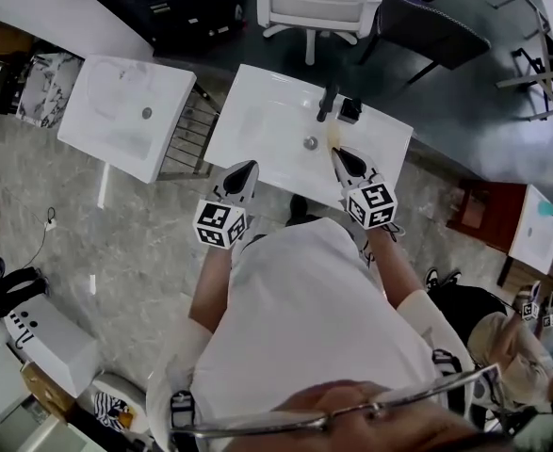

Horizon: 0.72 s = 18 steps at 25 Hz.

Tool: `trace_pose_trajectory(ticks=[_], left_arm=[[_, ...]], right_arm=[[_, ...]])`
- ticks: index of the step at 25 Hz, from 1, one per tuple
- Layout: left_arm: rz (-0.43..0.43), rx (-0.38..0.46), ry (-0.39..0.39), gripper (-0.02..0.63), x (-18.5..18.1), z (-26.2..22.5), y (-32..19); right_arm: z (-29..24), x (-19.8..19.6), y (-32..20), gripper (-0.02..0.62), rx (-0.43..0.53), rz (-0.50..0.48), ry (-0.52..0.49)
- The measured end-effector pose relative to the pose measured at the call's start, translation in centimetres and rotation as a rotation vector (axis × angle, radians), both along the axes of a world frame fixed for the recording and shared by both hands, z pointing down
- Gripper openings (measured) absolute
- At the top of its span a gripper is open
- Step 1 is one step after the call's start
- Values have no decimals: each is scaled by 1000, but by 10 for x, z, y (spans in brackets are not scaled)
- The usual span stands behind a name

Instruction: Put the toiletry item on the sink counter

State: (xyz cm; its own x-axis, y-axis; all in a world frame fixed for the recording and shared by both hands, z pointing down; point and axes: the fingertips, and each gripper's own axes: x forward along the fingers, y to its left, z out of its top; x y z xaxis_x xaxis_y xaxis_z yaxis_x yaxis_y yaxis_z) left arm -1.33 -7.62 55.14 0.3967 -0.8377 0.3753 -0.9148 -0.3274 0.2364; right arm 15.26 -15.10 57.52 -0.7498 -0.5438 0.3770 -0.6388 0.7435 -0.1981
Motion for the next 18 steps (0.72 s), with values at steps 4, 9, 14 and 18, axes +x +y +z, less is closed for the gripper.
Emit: trace_pose_trajectory(ticks=[4, 9, 14, 18], left_arm=[[-6, -4, -13, 5, -3, -1, -12], [-4, -14, -14, 5, -8, 2, -20], [-3, -16, -7, 5, -17, 3, -23], [21, -4, -1, 5, -26, 1, -30]], right_arm=[[5, -3, -13, 17, -6, -16, 15], [7, -11, -23, 18, -1, -31, 29], [9, -20, -25, 17, -8, -23, 34], [8, -30, -26, 17, -5, -2, 42]])
